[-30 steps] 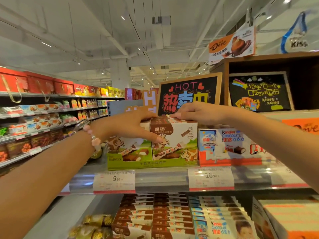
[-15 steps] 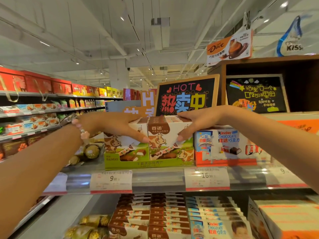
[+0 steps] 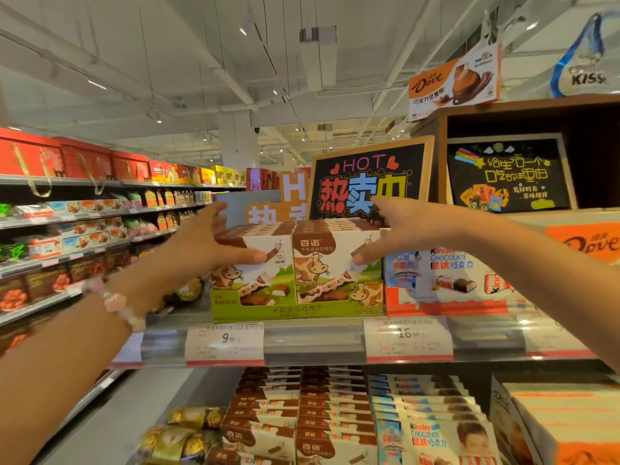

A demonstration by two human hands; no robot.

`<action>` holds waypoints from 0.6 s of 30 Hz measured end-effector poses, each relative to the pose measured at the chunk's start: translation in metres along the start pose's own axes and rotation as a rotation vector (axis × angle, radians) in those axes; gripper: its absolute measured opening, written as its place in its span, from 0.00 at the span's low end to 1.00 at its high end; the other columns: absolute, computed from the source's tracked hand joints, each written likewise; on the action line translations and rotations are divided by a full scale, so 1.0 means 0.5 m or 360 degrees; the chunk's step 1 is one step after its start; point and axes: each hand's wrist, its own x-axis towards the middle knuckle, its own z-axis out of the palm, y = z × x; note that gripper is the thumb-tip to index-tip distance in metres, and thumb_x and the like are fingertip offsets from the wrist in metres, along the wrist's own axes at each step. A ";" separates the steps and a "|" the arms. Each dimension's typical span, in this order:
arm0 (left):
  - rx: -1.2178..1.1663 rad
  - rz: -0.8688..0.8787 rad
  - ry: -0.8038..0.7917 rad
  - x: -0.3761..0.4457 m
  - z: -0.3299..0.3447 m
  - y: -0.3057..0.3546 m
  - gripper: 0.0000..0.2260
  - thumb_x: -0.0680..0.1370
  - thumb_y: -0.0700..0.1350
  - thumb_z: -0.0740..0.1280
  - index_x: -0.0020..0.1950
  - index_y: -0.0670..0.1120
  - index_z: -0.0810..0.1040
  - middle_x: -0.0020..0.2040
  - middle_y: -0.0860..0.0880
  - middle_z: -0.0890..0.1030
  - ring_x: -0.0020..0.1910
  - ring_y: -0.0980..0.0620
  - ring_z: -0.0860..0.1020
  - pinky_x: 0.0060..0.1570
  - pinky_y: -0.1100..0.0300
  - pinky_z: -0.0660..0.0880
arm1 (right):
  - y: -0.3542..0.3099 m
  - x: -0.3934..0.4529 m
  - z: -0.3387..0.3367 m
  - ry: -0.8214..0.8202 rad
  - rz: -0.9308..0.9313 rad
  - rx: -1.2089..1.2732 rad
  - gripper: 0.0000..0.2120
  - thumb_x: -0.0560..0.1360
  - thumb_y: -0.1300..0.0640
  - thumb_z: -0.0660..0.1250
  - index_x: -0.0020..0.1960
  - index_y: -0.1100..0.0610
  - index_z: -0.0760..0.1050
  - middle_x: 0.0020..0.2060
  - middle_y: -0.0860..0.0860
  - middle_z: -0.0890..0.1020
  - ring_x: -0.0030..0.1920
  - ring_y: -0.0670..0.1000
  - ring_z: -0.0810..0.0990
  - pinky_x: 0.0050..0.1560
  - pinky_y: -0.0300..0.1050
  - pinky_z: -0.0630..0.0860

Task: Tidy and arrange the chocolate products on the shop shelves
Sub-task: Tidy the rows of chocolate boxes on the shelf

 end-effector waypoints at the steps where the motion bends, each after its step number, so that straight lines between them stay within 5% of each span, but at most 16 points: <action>1: -0.0225 -0.0021 0.0020 -0.010 0.012 -0.011 0.41 0.44 0.56 0.80 0.56 0.58 0.77 0.52 0.54 0.83 0.51 0.56 0.81 0.45 0.59 0.80 | 0.001 -0.004 0.003 0.0010 0.0042 -0.0046 0.46 0.63 0.35 0.71 0.72 0.55 0.58 0.67 0.52 0.70 0.63 0.54 0.71 0.64 0.52 0.70; 2: -0.0391 -0.0063 0.0025 -0.018 0.023 -0.017 0.34 0.45 0.55 0.80 0.50 0.55 0.80 0.45 0.52 0.85 0.44 0.54 0.83 0.38 0.60 0.80 | 0.000 -0.006 0.006 -0.0013 0.0067 -0.0057 0.44 0.64 0.35 0.70 0.71 0.55 0.59 0.65 0.51 0.72 0.62 0.53 0.72 0.63 0.53 0.71; 4: -0.0545 -0.0146 0.0027 -0.021 0.031 -0.026 0.30 0.52 0.49 0.79 0.52 0.47 0.81 0.45 0.45 0.85 0.45 0.47 0.84 0.39 0.56 0.81 | -0.004 -0.011 0.012 -0.0088 0.0038 -0.0022 0.36 0.69 0.37 0.67 0.69 0.54 0.62 0.62 0.49 0.74 0.59 0.51 0.74 0.61 0.50 0.73; 8: -0.0687 -0.0179 0.0016 -0.016 0.032 -0.025 0.23 0.59 0.43 0.75 0.53 0.43 0.80 0.47 0.43 0.84 0.45 0.46 0.83 0.38 0.56 0.81 | -0.018 -0.025 0.017 -0.0146 -0.0088 -0.0006 0.21 0.77 0.45 0.60 0.67 0.51 0.66 0.53 0.40 0.76 0.49 0.42 0.74 0.43 0.29 0.69; 13: -0.0690 -0.0141 -0.0003 -0.016 0.030 -0.027 0.21 0.60 0.40 0.75 0.53 0.44 0.80 0.47 0.43 0.84 0.46 0.46 0.83 0.40 0.56 0.81 | -0.023 -0.026 0.009 -0.0188 0.0001 -0.0182 0.27 0.75 0.40 0.59 0.68 0.54 0.65 0.59 0.50 0.77 0.56 0.51 0.76 0.59 0.50 0.75; 18: -0.0534 -0.0103 0.0124 -0.024 0.037 -0.028 0.26 0.52 0.47 0.78 0.50 0.49 0.81 0.45 0.46 0.85 0.45 0.48 0.83 0.44 0.53 0.79 | -0.035 -0.027 0.020 -0.0071 0.0028 -0.0217 0.31 0.72 0.37 0.62 0.65 0.58 0.68 0.57 0.54 0.78 0.55 0.55 0.77 0.58 0.55 0.75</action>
